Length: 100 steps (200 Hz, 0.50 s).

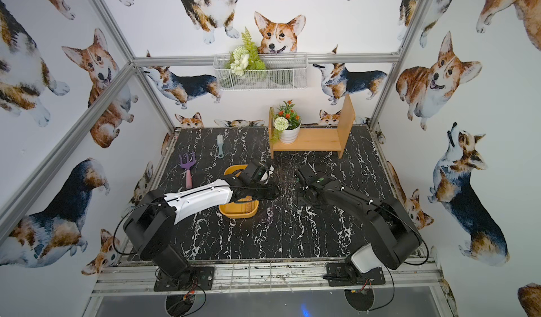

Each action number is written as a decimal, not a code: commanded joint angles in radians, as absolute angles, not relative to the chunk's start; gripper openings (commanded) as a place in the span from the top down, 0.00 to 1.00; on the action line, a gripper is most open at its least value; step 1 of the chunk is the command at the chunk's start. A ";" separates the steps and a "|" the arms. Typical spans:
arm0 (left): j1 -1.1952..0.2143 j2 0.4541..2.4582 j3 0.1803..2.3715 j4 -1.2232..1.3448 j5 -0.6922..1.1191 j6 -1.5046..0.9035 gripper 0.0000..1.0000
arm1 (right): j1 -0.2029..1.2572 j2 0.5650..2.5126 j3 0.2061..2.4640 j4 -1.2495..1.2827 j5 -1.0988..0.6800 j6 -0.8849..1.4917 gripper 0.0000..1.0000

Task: Put the scattered rulers into the storage box
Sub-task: Adjust the storage box at the center of the board.

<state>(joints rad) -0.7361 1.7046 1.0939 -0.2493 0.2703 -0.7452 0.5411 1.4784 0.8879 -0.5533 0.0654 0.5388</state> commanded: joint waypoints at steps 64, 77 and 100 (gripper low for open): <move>-0.623 1.692 1.008 -0.248 0.233 -0.703 0.67 | 0.549 1.574 0.940 -0.544 0.032 0.491 0.51; -0.611 1.694 1.006 -0.255 0.232 -0.695 0.67 | 0.556 1.595 0.956 -0.547 0.031 0.485 0.52; -0.601 1.690 1.005 -0.256 0.233 -0.690 0.67 | 0.568 1.631 0.982 -0.553 0.031 0.479 0.52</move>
<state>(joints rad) -0.6094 1.6970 1.0096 -0.2481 0.2398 -0.7151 0.5568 1.6020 0.9554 -0.5488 0.0299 0.4976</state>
